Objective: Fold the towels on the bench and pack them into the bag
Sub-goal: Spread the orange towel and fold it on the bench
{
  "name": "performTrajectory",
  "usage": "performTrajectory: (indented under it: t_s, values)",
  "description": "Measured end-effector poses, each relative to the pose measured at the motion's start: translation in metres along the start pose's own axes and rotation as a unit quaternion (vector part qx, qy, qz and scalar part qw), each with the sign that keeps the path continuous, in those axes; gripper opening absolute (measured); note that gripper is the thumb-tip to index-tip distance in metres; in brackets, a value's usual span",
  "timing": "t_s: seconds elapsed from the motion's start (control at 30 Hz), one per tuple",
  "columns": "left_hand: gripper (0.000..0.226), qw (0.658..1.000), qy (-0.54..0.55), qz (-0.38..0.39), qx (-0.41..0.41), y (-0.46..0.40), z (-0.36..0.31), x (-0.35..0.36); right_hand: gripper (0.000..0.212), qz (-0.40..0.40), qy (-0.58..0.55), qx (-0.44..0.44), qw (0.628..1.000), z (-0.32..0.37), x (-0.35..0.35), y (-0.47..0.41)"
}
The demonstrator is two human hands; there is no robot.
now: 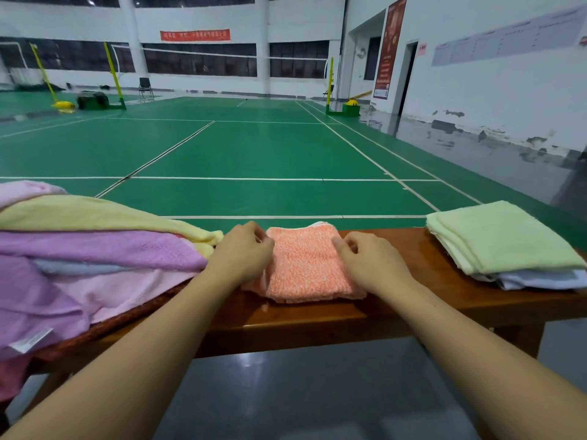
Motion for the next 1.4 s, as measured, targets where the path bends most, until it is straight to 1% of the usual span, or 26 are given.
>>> performTrajectory:
  t_s: [0.03, 0.07, 0.1, 0.13, 0.17, 0.23, 0.27, 0.37, 0.43, 0.5, 0.53, 0.6, 0.63, 0.67, 0.73, 0.77, 0.83, 0.9, 1.0, 1.07, 1.1, 1.17, 1.23, 1.33, 1.4]
  values:
    - [0.048, 0.998, -0.035, -0.037, -0.026, -0.001, -0.001, 0.005, 0.045, -0.021, -0.013, 0.028, 0.999, -0.002, 0.001, -0.002]
    - [0.069, 0.995, -0.078, -0.035, -0.049, -0.001, -0.002, 0.011, 0.046, -0.023, -0.028, 0.053, 0.998, -0.005, 0.004, -0.004]
    - [0.079, 0.991, -0.117, -0.016, -0.064, -0.001, -0.003, 0.017, 0.048, -0.013, -0.046, 0.073, 0.996, -0.006, 0.006, -0.006]
    - [0.079, 0.988, -0.139, 0.004, -0.067, -0.002, -0.004, 0.024, 0.05, 0.003, -0.059, 0.085, 0.995, -0.006, 0.009, -0.008]
    - [0.072, 0.988, -0.141, 0.014, -0.063, -0.002, -0.005, 0.027, 0.052, 0.016, -0.06, 0.088, 0.994, -0.004, 0.012, -0.008]
    - [0.053, 0.992, -0.116, 0.004, -0.042, -0.003, -0.007, 0.029, 0.052, 0.019, -0.045, 0.086, 0.995, -0.002, 0.016, -0.009]
    - [0.047, 0.995, -0.098, -0.007, -0.031, -0.005, -0.008, 0.028, 0.051, 0.014, -0.043, 0.087, 0.995, -0.002, 0.017, -0.01]
    - [0.042, 0.999, -0.028, -0.027, -0.005, -0.002, -0.018, 0.021, 0.044, 0.004, -0.061, 0.101, 0.993, -0.004, 0.017, -0.012]
    - [0.039, 0.998, 0.028, -0.059, -0.002, -0.003, -0.021, 0.011, 0.044, 0.002, -0.071, 0.107, 0.992, -0.006, 0.016, -0.014]
    - [0.038, 0.995, 0.054, -0.079, -0.01, -0.008, -0.015, 0.002, 0.047, 0.003, -0.079, 0.113, 0.99, -0.007, 0.016, -0.016]
    - [0.039, 0.997, 0.036, -0.068, -0.021, -0.012, -0.01, 0.002, 0.048, 0.006, -0.08, 0.115, 0.99, -0.008, 0.017, -0.017]
    - [0.047, 0.998, -0.036, -0.003, -0.058, -0.017, 0.003, 0.008, 0.051, 0.014, -0.076, 0.117, 0.99, -0.008, 0.019, -0.018]
    - [0.055, 0.994, -0.059, 0.032, -0.085, -0.018, 0.008, 0.012, 0.052, 0.017, -0.075, 0.119, 0.99, -0.007, 0.02, -0.019]
    - [0.065, 0.991, -0.062, 0.051, -0.109, -0.019, 0.01, 0.015, 0.052, 0.022, -0.075, 0.123, 0.989, -0.007, 0.02, -0.02]
    - [0.082, 0.988, -0.043, 0.044, -0.139, -0.02, 0.01, 0.016, 0.055, 0.024, -0.079, 0.131, 0.988, -0.005, 0.02, -0.022]
    - [0.085, 0.988, -0.036, 0.028, -0.146, -0.02, 0.008, 0.015, 0.059, 0.026, -0.079, 0.134, 0.987, -0.003, 0.02, -0.023]
    - [0.081, 0.988, -0.057, 0.01, -0.143, -0.018, 0.003, 0.014, 0.063, 0.034, -0.077, 0.144, 0.986, -0.001, 0.021, -0.024]
    - [0.08, 0.986, -0.096, 0.02, -0.132, -0.013, 0.0, 0.019, 0.063, 0.039, -0.075, 0.149, 0.985, 0.002, 0.022, -0.024]
    - [0.081, 0.986, -0.113, 0.037, -0.117, -0.006, -0.007, 0.03, 0.053, 0.026, -0.072, 0.133, 0.988, 0.009, 0.023, -0.022]
    - [0.072, 0.991, -0.089, 0.037, -0.096, -0.006, -0.012, 0.033, 0.042, 0.004, -0.076, 0.109, 0.991, 0.013, 0.023, -0.021]
    - [0.068, 0.994, -0.067, 0.026, -0.084, -0.006, -0.015, 0.033, 0.039, -0.012, -0.084, 0.1, 0.991, 0.013, 0.023, -0.02]
    - [0.061, 0.998, -0.002, 0.007, -0.065, -0.005, -0.018, 0.032, 0.041, -0.04, -0.099, 0.092, 0.99, 0.013, 0.02, -0.018]
    - [0.062, 0.996, 0.073, 0.008, -0.055, -0.005, -0.021, 0.034, 0.04, -0.064, -0.109, 0.093, 0.988, 0.008, 0.017, -0.016]
    - [0.069, 0.977, 0.199, 0.034, -0.069, -0.003, -0.03, 0.037, 0.035, -0.09, -0.156, 0.115, 0.977, -0.002, 0.007, -0.014]
    - [0.066, 0.952, 0.289, 0.057, -0.083, 0.001, -0.041, 0.04, 0.032, -0.108, -0.211, 0.135, 0.962, -0.013, -0.006, -0.013]
Point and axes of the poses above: each hand's wrist, its own y-axis away from the middle knuckle, its own x-axis out of the palm, z = x × y, the point moved 1 cm from there along -y, towards the middle knuckle, and after that the axes turned 11 degrees about -x, right-handed, at the moved point
